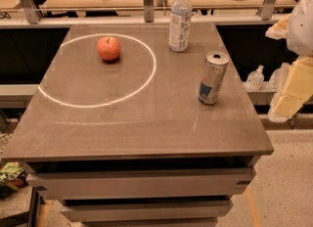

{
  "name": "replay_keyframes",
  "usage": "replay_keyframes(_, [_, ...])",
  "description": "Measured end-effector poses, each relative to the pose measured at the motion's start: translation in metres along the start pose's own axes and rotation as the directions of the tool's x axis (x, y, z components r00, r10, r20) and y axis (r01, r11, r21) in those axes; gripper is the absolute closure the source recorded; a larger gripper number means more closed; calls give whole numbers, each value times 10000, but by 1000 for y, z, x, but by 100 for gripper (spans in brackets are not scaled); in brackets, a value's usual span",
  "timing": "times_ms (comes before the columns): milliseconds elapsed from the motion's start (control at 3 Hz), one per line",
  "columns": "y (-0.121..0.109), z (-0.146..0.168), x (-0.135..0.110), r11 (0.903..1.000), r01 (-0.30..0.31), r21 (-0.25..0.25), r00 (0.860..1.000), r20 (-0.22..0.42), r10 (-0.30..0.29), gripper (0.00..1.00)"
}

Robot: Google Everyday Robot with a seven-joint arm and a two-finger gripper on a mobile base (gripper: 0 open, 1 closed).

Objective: Move redbull can near blue plastic bottle

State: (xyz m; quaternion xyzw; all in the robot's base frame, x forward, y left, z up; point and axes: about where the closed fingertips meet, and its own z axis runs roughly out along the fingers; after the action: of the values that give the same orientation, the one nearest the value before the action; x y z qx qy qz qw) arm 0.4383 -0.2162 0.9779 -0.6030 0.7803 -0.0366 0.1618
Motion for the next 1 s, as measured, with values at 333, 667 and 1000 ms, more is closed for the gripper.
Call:
replay_keyframes(333, [0, 0, 0, 10000, 0, 0, 10000, 0, 0, 0])
replay_keyframes(667, [1, -6, -3, 9999, -25, 137, 9988, 499, 18, 0])
replay_keyframes(1000, [-4, -3, 19, 9984, -299, 484, 9841, 1764, 209, 0])
